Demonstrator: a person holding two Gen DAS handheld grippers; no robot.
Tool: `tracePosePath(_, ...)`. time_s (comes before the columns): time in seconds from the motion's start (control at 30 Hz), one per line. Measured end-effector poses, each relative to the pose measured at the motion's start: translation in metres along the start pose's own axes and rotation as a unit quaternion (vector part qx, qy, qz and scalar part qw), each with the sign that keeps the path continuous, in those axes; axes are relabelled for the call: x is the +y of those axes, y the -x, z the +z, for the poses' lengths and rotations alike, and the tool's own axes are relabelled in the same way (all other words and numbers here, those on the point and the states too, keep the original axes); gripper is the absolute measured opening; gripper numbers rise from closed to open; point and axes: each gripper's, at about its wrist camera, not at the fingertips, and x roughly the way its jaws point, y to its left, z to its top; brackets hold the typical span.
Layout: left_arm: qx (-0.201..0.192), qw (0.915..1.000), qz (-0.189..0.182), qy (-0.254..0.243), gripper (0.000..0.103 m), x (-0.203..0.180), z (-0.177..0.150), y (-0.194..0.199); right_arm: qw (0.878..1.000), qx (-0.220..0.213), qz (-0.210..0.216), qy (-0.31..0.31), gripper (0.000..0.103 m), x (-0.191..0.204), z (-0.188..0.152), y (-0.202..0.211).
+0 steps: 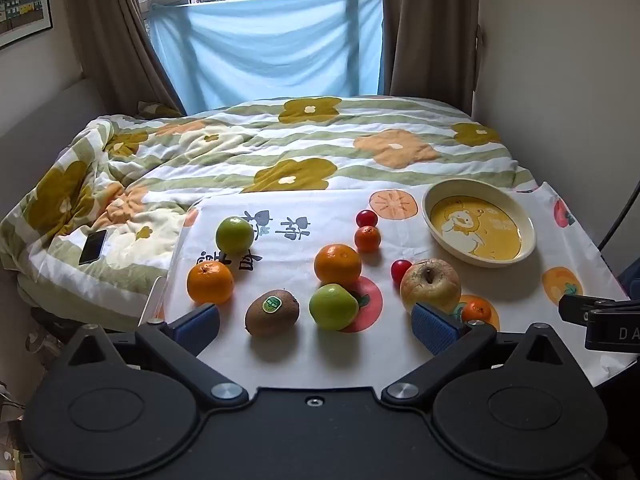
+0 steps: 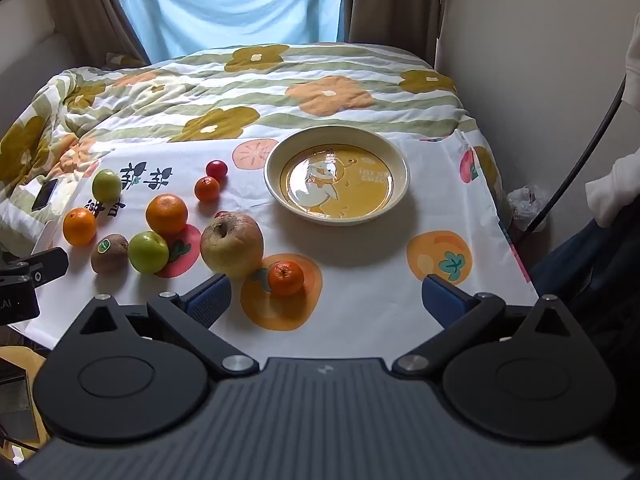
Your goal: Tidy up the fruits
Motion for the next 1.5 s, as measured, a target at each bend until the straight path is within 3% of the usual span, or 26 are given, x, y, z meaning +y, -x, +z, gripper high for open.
tracePosePath(1.5, -0.019, 0.9998, 0.002, 0.004, 0.103, -0.005, -0.001, 0.015, 1.0, -0.006, 0.003, 0.002, 0.103, -0.002, -0.002, 0.012)
